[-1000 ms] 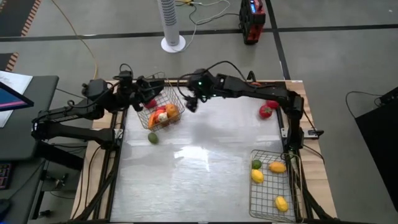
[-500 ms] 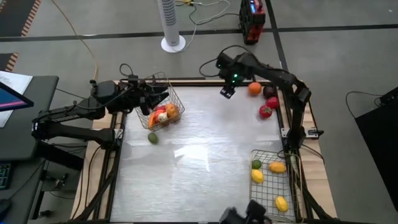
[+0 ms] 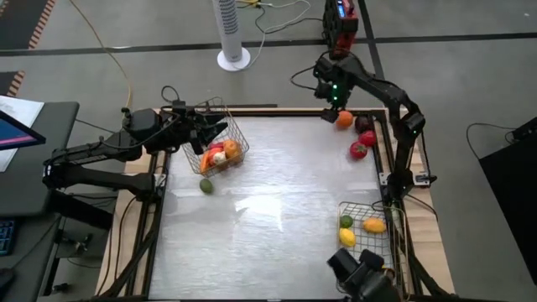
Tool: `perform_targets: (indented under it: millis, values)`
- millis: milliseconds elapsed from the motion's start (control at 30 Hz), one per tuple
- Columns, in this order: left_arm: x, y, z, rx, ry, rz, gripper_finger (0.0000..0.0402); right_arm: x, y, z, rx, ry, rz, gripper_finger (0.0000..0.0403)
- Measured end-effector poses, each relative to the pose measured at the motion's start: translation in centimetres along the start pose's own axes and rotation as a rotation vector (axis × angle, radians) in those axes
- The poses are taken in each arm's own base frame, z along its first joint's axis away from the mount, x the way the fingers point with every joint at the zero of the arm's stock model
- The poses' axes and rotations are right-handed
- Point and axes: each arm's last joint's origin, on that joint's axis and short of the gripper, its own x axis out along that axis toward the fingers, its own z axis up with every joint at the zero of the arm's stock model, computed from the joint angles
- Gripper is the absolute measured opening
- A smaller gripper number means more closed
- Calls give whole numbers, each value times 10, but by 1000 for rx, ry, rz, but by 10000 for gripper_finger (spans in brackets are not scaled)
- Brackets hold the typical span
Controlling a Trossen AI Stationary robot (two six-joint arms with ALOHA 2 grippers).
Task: Sort produce into baskets
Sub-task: Put the orange into the bottom wire basket
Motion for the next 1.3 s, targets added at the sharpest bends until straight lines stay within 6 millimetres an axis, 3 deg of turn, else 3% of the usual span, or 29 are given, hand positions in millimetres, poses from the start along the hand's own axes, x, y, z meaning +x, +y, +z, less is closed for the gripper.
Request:
perform_targets:
  millis: [167, 500, 600, 700, 1133, 1300]
  values:
    - [0, 0, 0, 1, -4, 6, 245, 13, -13, -8, 35, 47, -18, 395]
    - [0, 0, 0, 1, -5, 6, 245, 53, -13, -15, 3, 95, -6, 390]
    - [0, 0, 0, -2, -5, 5, 245, 62, -13, -15, -25, 118, -86, 394]
    - [0, 0, 0, -16, -5, 5, 245, 65, -12, -13, -52, 127, -143, 395]
    - [0, 0, 0, -70, -1, -2, 245, 67, -19, -17, -79, 90, -45, 376]
    - [0, 0, 0, -78, 3, -8, 245, 78, -21, -17, -82, 144, -14, 369]
